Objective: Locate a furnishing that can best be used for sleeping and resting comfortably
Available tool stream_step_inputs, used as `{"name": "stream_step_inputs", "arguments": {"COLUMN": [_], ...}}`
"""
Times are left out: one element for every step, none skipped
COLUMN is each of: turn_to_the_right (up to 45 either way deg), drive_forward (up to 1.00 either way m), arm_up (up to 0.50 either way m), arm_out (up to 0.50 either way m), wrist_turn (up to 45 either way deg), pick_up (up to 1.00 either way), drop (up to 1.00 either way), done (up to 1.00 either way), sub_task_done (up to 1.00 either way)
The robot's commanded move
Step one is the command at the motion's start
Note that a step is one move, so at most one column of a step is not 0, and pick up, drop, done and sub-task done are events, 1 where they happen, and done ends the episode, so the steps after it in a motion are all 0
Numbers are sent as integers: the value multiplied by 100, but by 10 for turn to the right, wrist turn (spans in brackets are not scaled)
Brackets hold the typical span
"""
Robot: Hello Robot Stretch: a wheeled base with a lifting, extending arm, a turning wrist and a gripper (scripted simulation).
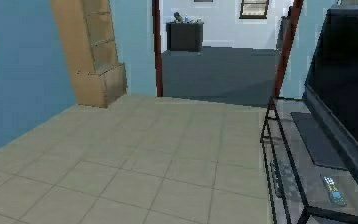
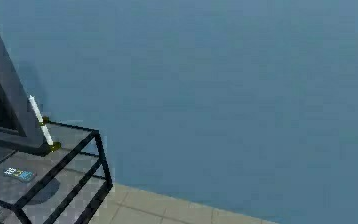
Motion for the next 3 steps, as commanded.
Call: {"name": "stream_step_inputs", "arguments": {"turn_to_the_right": [0, 90, 0], "drive_forward": [60, 0, 100], "arm_up": [0, 0, 0], "arm_out": [0, 0, 0], "wrist_turn": [0, 0, 0], "pick_up": [0, 0, 0], "drop": [0, 0, 0], "done": [0, 0, 0], "sub_task_done": [0, 0, 0]}}
